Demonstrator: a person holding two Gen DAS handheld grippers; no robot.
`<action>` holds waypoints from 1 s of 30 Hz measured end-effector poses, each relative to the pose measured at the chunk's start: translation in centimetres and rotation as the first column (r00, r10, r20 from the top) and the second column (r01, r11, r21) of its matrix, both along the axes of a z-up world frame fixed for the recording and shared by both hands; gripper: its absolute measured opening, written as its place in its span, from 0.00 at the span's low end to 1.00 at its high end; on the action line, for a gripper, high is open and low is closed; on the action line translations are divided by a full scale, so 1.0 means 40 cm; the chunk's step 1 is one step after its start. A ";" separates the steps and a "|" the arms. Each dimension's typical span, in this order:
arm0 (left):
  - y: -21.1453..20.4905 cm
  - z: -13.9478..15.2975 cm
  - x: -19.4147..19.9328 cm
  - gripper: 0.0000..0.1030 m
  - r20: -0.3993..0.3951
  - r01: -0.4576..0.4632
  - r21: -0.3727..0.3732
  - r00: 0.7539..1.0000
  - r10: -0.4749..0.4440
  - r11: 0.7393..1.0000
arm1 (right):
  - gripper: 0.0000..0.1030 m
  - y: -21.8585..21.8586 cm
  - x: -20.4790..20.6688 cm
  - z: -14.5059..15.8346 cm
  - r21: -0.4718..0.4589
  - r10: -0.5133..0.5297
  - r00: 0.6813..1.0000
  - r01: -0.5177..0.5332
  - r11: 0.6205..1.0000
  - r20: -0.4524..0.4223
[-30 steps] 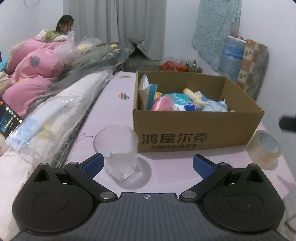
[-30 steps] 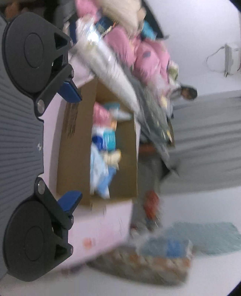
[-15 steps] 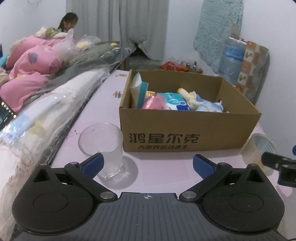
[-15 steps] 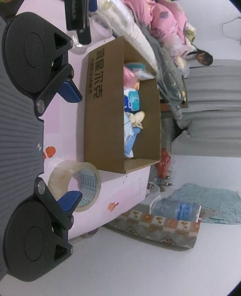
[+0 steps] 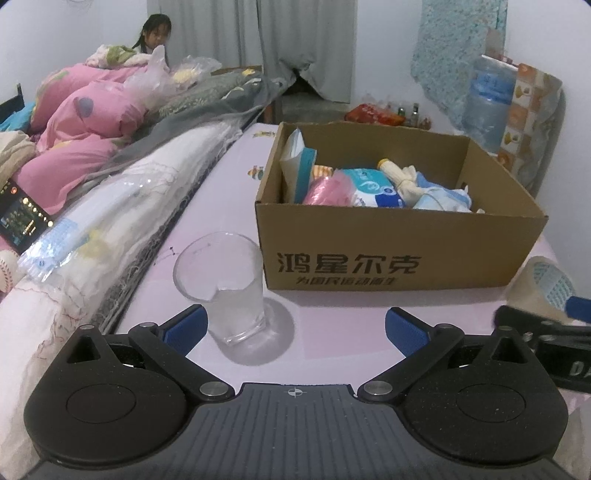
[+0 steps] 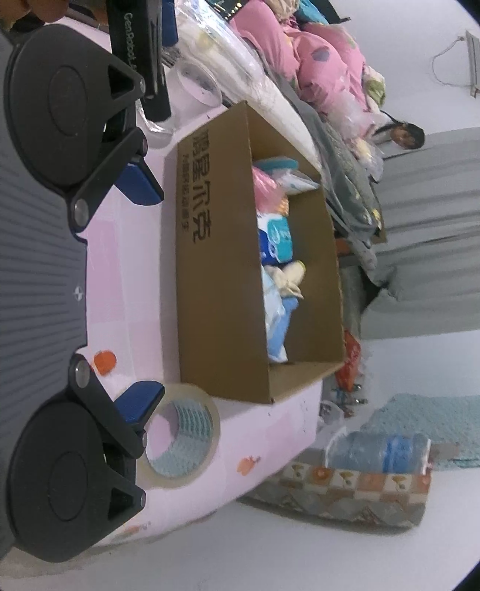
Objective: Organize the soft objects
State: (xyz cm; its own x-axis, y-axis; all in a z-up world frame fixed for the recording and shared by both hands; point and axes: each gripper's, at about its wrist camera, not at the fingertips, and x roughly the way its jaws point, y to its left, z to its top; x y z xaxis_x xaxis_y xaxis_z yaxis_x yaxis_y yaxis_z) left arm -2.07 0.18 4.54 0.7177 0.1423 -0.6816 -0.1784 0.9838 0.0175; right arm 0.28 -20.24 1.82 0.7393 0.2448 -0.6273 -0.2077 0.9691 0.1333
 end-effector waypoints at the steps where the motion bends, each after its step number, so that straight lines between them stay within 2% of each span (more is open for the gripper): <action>1: -0.004 0.002 0.000 1.00 0.000 0.004 0.002 1.000 -0.004 1.000 | 0.71 0.005 0.004 -0.002 0.004 0.006 1.000 -0.006 1.000 -0.007; 4: -0.016 0.005 0.002 1.00 0.000 -0.004 0.026 1.000 0.004 1.000 | 0.71 0.016 0.008 -0.003 0.007 0.015 1.000 -0.015 1.000 -0.013; 12: -0.029 -0.002 0.011 1.00 -0.025 0.011 0.036 1.000 -0.010 0.999 | 0.71 0.008 0.018 -0.008 -0.009 -0.010 1.000 0.010 1.000 -0.024; 30: -0.038 0.000 0.011 1.00 -0.025 0.026 0.034 0.999 -0.025 0.999 | 0.71 0.008 0.003 0.001 -0.060 -0.016 1.000 0.015 0.998 -0.010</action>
